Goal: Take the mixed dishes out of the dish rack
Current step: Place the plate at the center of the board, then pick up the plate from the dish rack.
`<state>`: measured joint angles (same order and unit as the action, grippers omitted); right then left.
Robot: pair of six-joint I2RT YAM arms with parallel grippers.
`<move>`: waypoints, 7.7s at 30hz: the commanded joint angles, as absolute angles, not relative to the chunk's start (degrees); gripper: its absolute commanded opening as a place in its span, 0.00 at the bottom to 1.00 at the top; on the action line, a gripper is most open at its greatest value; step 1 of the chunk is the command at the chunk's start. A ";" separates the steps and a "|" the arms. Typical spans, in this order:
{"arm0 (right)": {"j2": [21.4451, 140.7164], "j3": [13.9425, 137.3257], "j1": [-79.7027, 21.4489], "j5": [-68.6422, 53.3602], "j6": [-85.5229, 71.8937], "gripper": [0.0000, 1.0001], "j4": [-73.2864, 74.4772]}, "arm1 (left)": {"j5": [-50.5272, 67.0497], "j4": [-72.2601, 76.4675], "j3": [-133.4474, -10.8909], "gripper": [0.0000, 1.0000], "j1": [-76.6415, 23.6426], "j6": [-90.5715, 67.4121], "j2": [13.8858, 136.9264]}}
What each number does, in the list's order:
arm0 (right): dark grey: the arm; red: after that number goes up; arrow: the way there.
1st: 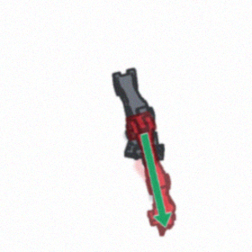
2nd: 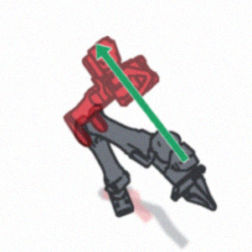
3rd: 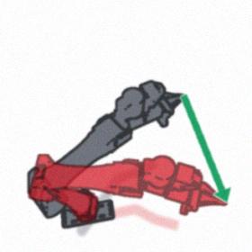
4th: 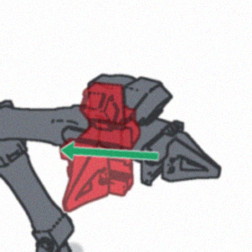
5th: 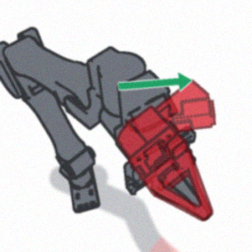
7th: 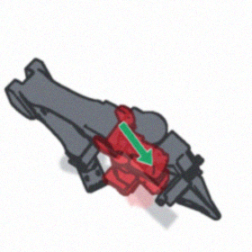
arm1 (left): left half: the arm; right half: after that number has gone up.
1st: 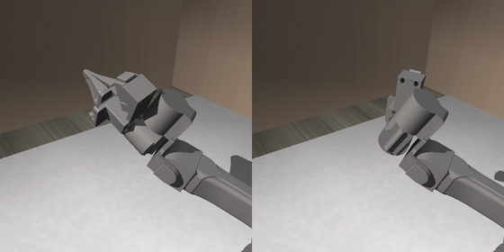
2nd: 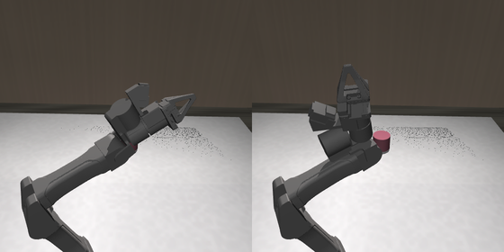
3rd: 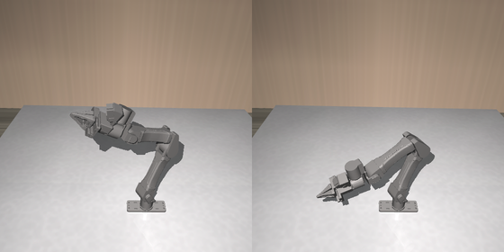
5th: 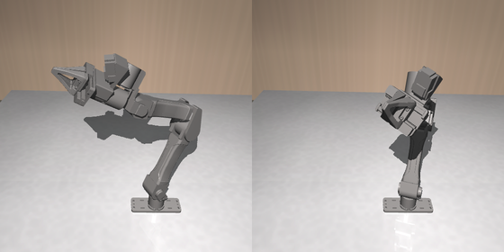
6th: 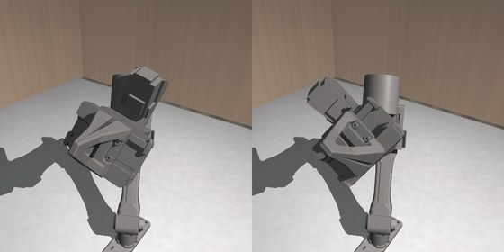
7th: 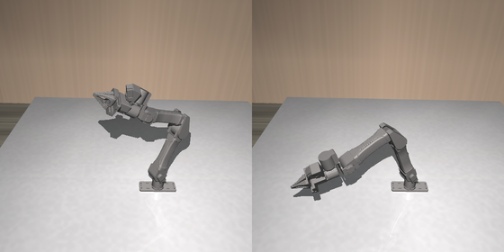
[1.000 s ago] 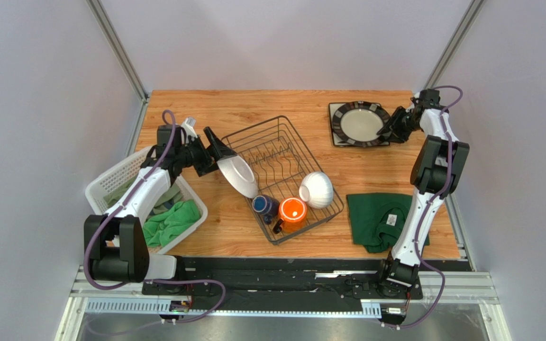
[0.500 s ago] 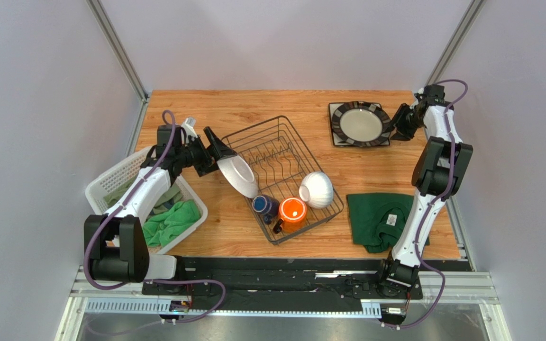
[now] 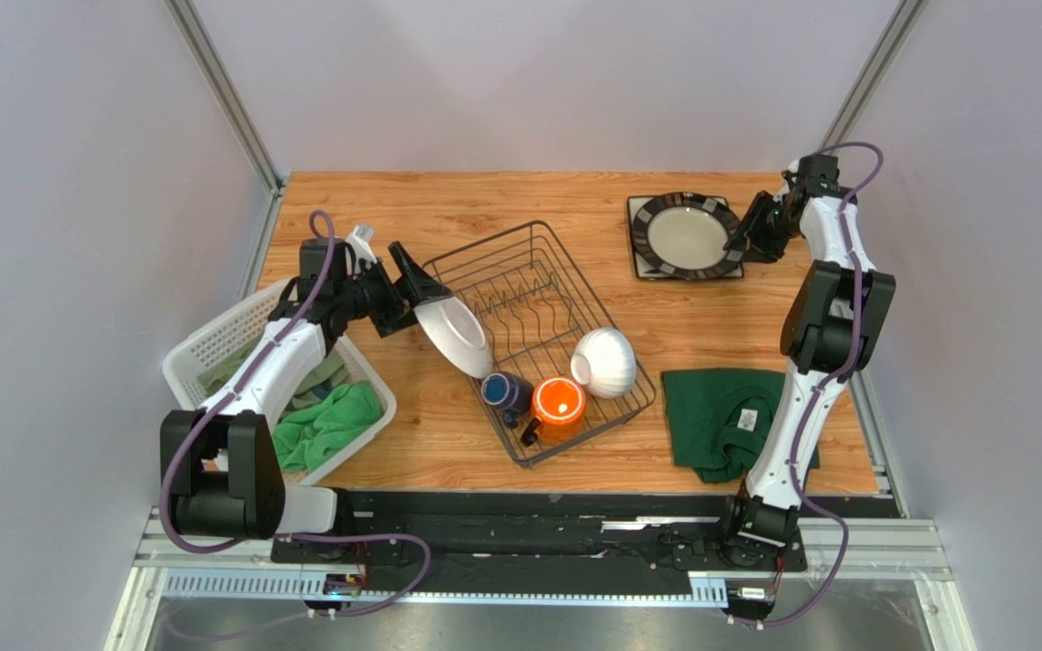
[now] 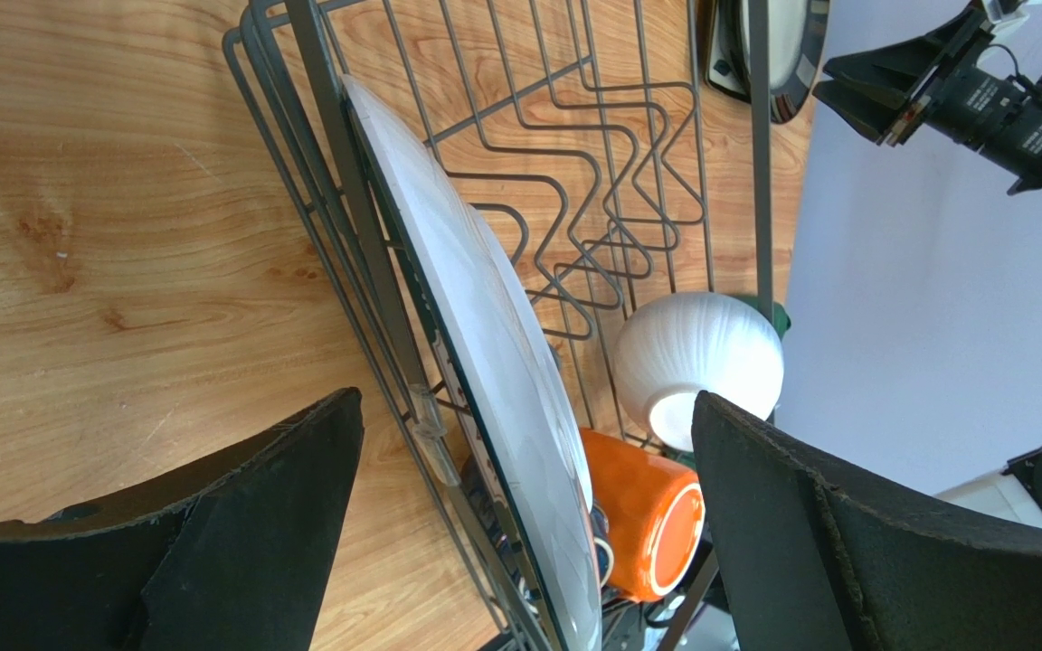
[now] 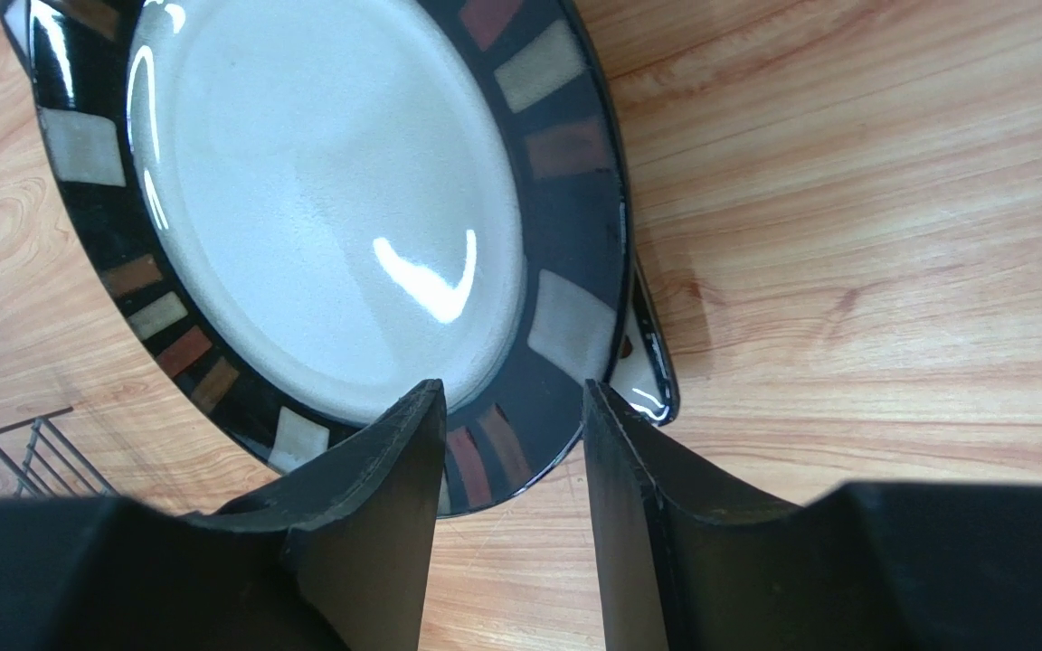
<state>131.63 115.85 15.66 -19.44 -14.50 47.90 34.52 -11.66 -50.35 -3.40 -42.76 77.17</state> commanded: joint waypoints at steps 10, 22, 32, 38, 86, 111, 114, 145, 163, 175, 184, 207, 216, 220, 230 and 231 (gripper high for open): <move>130.17 119.71 13.98 -17.84 -13.54 0.45 48.08 | 35.51 -9.67 -50.01 0.99 -3.52 -43.86 75.32; 128.41 119.18 13.97 -17.32 -12.66 0.45 48.60 | 35.07 -10.11 -49.31 0.80 -3.52 -45.53 74.01; 127.88 118.39 13.97 -17.23 -12.04 0.42 48.87 | 34.89 -9.67 -49.22 0.66 -3.52 -46.23 73.21; 127.27 117.51 13.97 -17.32 -11.87 0.40 48.95 | 35.50 -9.41 -49.92 0.56 -3.52 -46.40 74.62; 122.61 112.68 14.33 -16.70 -10.72 0.30 48.95 | 38.58 -1.41 -44.48 0.00 -3.52 -57.92 64.95; 116.55 112.76 14.41 -18.80 -7.30 0.40 50.98 | 41.48 -5.09 -46.75 0.00 -3.25 -56.34 56.96; 115.23 112.68 14.41 -20.29 -6.77 0.41 50.98 | 40.26 -7.11 -48.51 0.00 -3.25 -53.36 55.21; 99.58 115.48 3.87 -47.27 1.85 0.42 57.04 | 25.68 -21.53 -65.48 0.00 -21.26 10.00 49.04; 103.18 121.38 -2.28 -62.22 -2.99 0.60 62.76 | -19.67 -2.12 -53.09 0.00 -55.19 50.44 57.12; 105.99 116.72 -8.78 -62.31 -5.62 0.66 58.97 | -26.89 15.64 -48.25 0.00 -61.43 62.49 64.33; 109.68 120.06 -11.42 -61.70 -6.59 0.66 58.62 | -28.30 18.28 -47.81 0.00 -63.37 63.55 66.97; 108.90 117.95 -13.45 -61.17 -5.97 0.62 57.57 | -28.92 22.67 -45.70 0.00 -63.63 63.19 70.22; 110.04 118.74 -15.03 -61.35 -6.50 0.58 56.87 | -29.00 23.64 -46.41 0.00 -63.81 62.75 71.01; 110.83 118.39 -15.73 -60.91 -6.33 0.54 56.87 | -29.27 24.52 -46.49 0.00 -64.25 63.02 71.19; 111.88 117.95 -16.35 -60.21 -5.98 0.28 57.22 | -29.97 25.40 -46.23 0.00 -64.69 62.40 70.49; 111.97 117.95 -16.35 -60.12 -5.89 0.25 57.39 | -29.97 25.31 -46.14 0.00 -64.69 62.32 70.40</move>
<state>111.63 117.93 -15.92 -60.01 -5.82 58.81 -29.67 19.59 -44.73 -64.14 61.87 71.70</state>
